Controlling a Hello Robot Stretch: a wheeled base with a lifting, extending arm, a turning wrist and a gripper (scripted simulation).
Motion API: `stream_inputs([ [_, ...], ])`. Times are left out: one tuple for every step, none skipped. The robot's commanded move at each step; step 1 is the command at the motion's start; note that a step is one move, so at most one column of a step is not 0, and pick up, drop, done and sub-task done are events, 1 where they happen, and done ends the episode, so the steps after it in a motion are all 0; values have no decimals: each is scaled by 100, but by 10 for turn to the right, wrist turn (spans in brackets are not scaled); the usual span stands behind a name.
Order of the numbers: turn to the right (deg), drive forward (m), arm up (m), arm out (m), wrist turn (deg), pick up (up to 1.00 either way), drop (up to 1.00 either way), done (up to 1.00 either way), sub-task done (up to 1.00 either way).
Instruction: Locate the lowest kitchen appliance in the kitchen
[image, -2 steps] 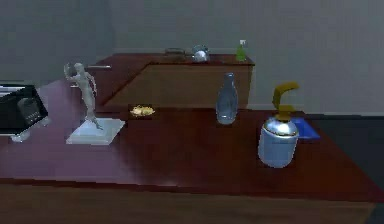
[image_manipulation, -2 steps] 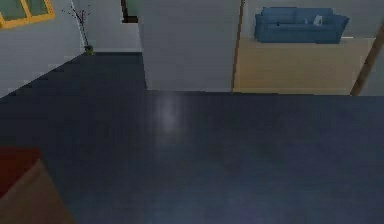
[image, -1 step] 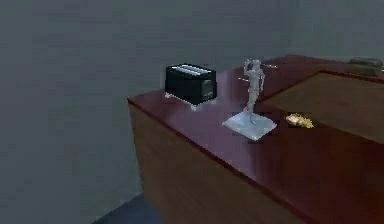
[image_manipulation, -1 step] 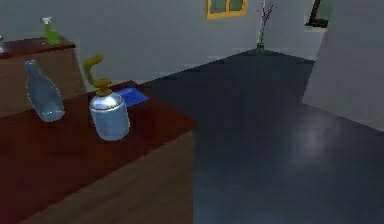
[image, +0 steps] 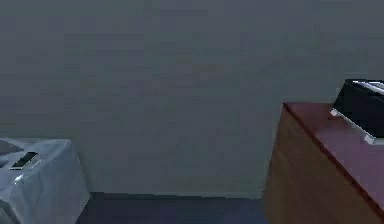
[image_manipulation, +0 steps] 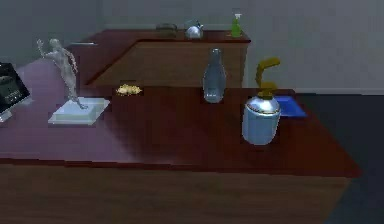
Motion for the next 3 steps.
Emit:
stream_inputs([
  [-450,0,0,0,0,0,0,0,0],
  [-420,0,0,0,0,0,0,0,0],
  [0,100,0,0,0,0,0,0,0],
])
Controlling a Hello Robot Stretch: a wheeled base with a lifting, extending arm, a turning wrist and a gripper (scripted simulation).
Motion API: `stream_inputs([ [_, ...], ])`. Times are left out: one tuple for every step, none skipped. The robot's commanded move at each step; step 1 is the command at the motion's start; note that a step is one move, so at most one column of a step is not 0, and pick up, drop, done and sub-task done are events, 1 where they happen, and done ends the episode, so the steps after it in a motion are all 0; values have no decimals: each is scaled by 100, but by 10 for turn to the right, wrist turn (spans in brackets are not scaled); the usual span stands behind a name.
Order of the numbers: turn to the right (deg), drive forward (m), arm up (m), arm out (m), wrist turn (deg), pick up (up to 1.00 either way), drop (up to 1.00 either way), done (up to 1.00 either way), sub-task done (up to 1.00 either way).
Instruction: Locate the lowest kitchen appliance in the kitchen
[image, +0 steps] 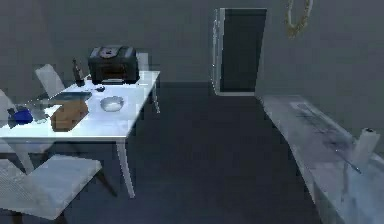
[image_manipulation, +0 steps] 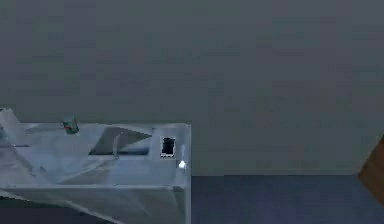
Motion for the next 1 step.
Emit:
stream_inputs([
  [0,100,0,0,0,0,0,0,0],
])
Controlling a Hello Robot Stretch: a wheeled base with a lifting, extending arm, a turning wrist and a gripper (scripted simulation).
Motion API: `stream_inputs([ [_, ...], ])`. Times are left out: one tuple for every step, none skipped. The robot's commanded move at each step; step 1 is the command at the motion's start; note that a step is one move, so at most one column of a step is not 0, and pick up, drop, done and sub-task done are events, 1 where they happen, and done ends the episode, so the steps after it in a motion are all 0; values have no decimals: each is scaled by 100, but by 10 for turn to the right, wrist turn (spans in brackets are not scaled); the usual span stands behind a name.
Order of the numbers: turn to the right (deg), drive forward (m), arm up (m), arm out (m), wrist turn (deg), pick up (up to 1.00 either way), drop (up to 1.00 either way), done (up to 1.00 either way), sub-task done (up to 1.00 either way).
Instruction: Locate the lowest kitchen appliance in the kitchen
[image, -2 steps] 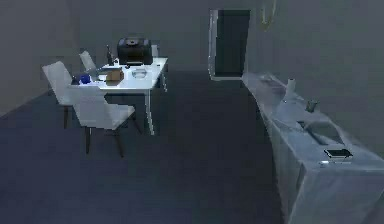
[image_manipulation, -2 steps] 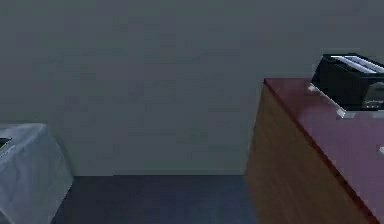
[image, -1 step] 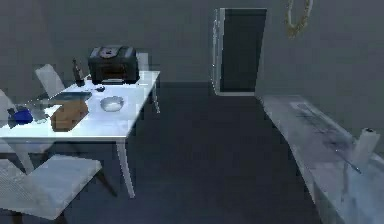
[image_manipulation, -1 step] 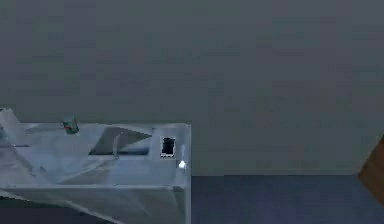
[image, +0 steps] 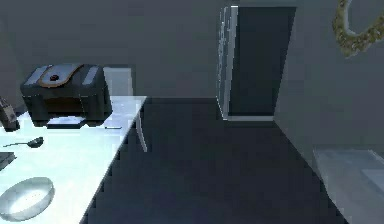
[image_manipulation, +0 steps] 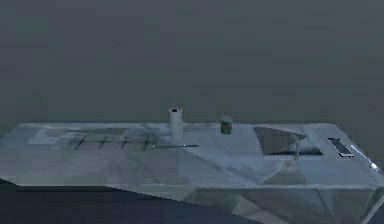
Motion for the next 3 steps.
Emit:
stream_inputs([
  [-90,0,0,0,0,0,0,0,0],
  [0,10,0,0,0,0,0,0,0],
  [120,0,0,0,0,0,0,0,0],
])
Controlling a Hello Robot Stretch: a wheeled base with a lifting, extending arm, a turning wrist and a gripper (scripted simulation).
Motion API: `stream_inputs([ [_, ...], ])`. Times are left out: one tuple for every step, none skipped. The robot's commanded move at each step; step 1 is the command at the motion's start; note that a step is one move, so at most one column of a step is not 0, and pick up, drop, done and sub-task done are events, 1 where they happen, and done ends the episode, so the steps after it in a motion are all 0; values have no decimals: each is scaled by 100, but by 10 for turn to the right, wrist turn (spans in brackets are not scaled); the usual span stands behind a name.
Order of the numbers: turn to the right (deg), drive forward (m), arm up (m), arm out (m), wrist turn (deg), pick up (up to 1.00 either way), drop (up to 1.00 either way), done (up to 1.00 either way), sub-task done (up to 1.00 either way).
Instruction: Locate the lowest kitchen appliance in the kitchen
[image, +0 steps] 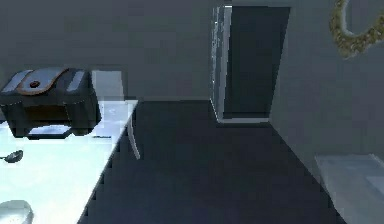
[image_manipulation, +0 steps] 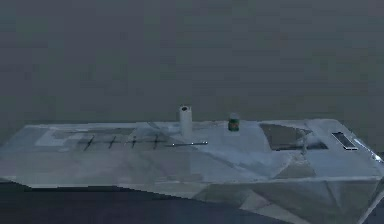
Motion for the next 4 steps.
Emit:
stream_inputs([
  [0,100,0,0,0,0,0,0,0],
  [150,0,0,0,0,0,0,0,0],
  [0,5,0,0,0,0,0,0,0],
  [-450,0,0,0,0,0,0,0,0],
])
